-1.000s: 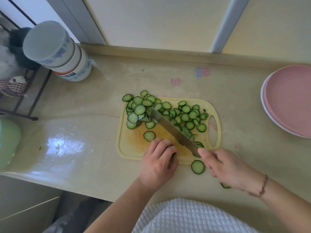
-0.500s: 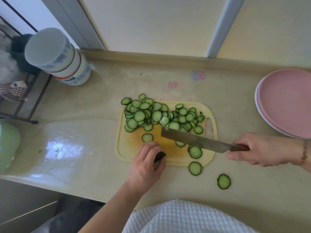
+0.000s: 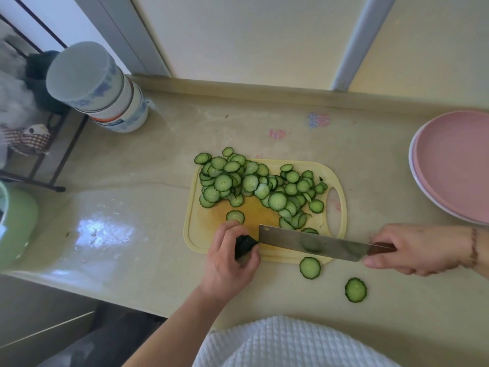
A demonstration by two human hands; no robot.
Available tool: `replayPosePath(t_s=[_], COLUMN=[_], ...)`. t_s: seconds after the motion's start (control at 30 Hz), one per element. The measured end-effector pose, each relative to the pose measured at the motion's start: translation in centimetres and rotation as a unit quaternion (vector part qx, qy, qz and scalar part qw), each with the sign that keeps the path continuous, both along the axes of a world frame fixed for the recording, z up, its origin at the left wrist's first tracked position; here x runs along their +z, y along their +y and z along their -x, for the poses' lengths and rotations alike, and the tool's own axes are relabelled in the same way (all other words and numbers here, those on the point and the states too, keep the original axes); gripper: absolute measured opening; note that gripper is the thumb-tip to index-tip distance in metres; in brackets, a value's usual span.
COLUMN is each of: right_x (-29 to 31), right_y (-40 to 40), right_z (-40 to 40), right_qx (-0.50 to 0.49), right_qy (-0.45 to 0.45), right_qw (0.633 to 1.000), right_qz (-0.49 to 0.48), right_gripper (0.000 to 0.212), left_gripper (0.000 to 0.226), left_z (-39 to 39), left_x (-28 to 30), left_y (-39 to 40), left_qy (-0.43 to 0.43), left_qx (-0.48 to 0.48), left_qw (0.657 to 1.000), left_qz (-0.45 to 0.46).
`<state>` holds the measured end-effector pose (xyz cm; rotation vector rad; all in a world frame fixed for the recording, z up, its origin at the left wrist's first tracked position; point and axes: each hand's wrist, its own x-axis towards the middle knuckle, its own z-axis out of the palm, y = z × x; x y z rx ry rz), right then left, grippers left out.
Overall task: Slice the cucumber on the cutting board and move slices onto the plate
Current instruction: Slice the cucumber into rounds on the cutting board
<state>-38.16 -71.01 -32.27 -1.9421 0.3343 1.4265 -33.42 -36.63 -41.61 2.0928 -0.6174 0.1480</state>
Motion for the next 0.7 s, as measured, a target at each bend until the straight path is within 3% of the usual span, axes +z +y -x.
replayPosePath(t_s=[0.4,0.7], right_x=[0.1,1.4], right_y=[-0.3,2.1], right_z=[-2.7,-0.4], right_qx=[-0.037,-0.042], right_qy=[-0.037,-0.077], right_qw=[0.998,0.996], right_qz=[0.029,0.018], right_gripper=[0.040,0.063], left_gripper=[0.031,0.027], left_z=[0.0,0.9], left_x=[0.0,0.2], left_y=[0.2,-0.4], left_qy=[-0.016,-0.052], left_qx=[-0.033,-0.012], left_qw=[0.999,0.999], left_qz=[0.000,0.002])
